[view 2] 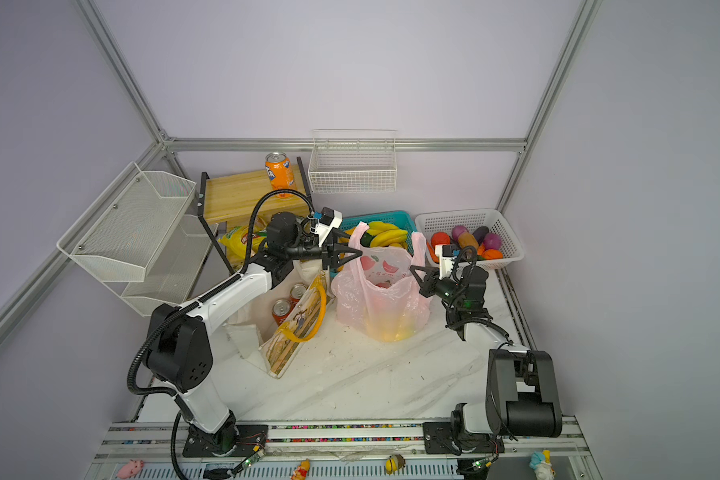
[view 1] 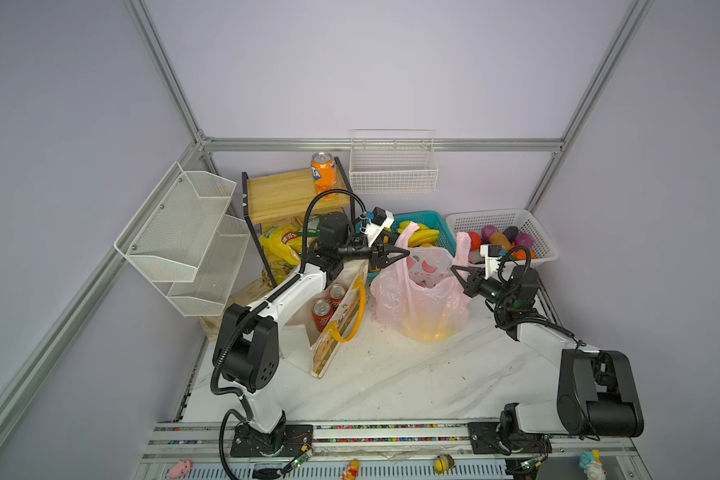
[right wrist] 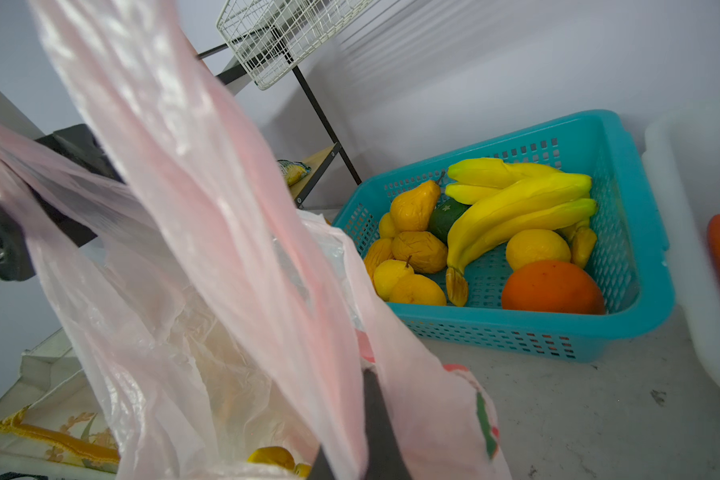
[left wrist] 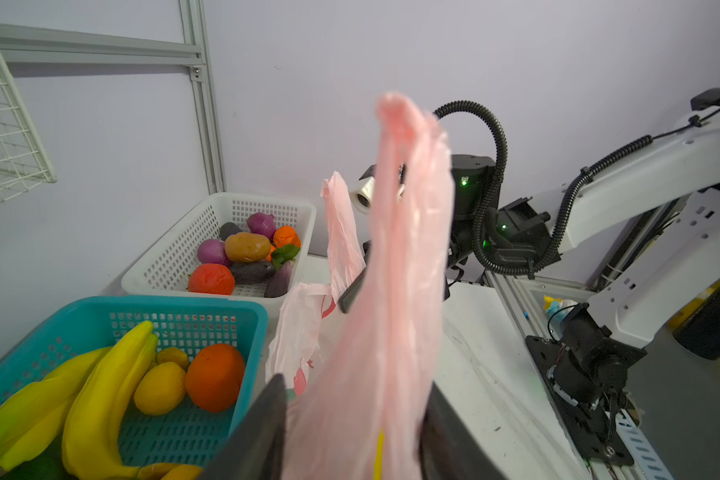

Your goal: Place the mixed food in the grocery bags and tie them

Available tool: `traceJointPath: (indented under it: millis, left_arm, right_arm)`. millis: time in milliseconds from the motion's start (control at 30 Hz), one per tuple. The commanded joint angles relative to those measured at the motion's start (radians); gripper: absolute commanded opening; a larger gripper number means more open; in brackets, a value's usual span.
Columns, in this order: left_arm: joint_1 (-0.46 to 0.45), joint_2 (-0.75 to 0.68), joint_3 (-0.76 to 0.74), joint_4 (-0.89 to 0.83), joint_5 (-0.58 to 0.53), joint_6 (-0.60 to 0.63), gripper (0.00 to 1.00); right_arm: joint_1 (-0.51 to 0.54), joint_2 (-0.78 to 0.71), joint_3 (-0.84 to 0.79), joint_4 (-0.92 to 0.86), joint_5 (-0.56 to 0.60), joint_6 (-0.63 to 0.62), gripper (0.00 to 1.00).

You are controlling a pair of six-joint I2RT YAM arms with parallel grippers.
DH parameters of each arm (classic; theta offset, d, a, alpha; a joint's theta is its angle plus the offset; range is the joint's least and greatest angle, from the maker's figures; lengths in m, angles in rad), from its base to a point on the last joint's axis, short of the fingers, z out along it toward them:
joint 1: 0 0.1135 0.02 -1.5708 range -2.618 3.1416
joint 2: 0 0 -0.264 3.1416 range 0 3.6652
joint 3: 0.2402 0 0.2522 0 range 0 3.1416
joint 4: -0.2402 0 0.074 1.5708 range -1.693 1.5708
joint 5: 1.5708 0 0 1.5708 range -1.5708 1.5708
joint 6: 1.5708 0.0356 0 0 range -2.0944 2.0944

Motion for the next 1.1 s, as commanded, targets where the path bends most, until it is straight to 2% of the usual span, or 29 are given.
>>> traceJointPath:
  millis: [0,133,333,467,667,933,1067]
  left_arm:
    - [-0.010,-0.005,0.048,0.073,0.011,-0.040,0.30]
    - [-0.012,-0.032,0.025,0.030,0.007,0.005,0.11]
    - [-0.028,-0.118,0.039,-0.301,-0.063,0.207,0.01]
    - [-0.057,-0.182,0.066,-0.508,-0.140,0.322,0.00]
    - [-0.100,-0.215,0.132,-0.670,-0.241,0.456,0.00]
    - [-0.150,-0.127,0.256,-0.826,-0.286,0.614,0.00]
    - [-0.181,-0.076,0.332,-0.911,-0.384,0.708,0.00]
  right_arm:
    - [0.003,-0.049,0.040,-0.022,-0.012,-0.014,0.00]
    - [0.010,-0.072,0.055,-0.080,-0.005,-0.048,0.00]
    - [0.041,-0.086,0.076,-0.109,-0.053,-0.079,0.00]
    - [0.079,-0.091,0.100,-0.134,-0.073,-0.072,0.00]
    - [0.125,-0.122,0.124,-0.261,-0.051,-0.088,0.00]
    - [0.140,-0.118,0.137,-0.349,-0.040,-0.146,0.00]
    - [0.144,-0.110,0.128,-0.321,-0.030,-0.193,0.00]
